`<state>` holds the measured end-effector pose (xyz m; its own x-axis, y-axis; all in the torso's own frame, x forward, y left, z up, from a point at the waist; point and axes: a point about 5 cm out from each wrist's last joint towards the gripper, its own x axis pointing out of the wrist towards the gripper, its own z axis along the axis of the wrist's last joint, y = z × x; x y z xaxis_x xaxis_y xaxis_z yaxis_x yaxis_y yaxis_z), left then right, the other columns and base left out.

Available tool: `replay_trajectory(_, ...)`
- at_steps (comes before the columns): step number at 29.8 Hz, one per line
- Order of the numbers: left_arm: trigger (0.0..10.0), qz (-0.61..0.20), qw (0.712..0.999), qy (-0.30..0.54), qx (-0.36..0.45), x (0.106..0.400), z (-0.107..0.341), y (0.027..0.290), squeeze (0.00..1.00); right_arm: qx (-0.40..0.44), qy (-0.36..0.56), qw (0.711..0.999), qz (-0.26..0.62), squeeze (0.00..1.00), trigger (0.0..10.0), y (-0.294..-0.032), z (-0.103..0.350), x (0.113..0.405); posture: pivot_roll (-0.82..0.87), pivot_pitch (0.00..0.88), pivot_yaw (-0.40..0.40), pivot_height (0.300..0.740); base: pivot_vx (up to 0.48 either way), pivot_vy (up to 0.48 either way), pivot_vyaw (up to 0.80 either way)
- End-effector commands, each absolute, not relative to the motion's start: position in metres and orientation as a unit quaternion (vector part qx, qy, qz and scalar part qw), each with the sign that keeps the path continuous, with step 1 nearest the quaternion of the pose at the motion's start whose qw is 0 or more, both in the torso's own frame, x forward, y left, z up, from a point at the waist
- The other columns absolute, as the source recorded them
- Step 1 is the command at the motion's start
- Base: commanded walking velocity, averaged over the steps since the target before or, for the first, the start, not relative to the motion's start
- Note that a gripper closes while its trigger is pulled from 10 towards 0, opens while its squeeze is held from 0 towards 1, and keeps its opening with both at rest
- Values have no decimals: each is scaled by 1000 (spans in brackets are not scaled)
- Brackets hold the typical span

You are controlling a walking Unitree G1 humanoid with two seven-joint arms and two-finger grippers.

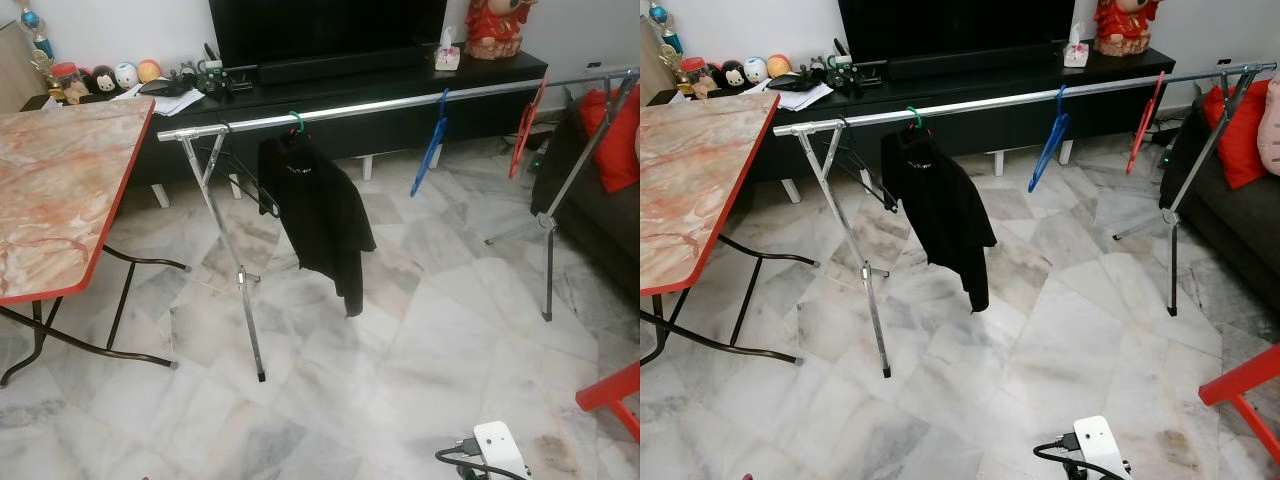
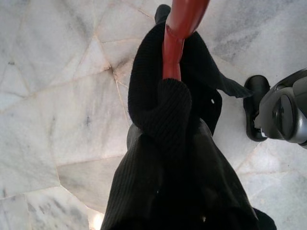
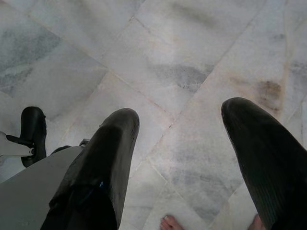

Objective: Hang hanger

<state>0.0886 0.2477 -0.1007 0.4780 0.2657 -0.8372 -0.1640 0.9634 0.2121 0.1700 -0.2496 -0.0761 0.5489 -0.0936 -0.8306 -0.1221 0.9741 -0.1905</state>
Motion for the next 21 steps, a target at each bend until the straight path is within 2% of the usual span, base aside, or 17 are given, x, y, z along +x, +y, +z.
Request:
replay_trajectory(1,10000,110,867,483,62,93,-99,245,0,-85,481,873,-4,0,10000,-245,-79,166,-7,0,71,740,0,0,0)
replay_trajectory(21,10000,108,866,485,62,93,-99,245,0,-82,481,873,-6,0,10000,-245,-80,166,-8,0,72,740,0,0,0)
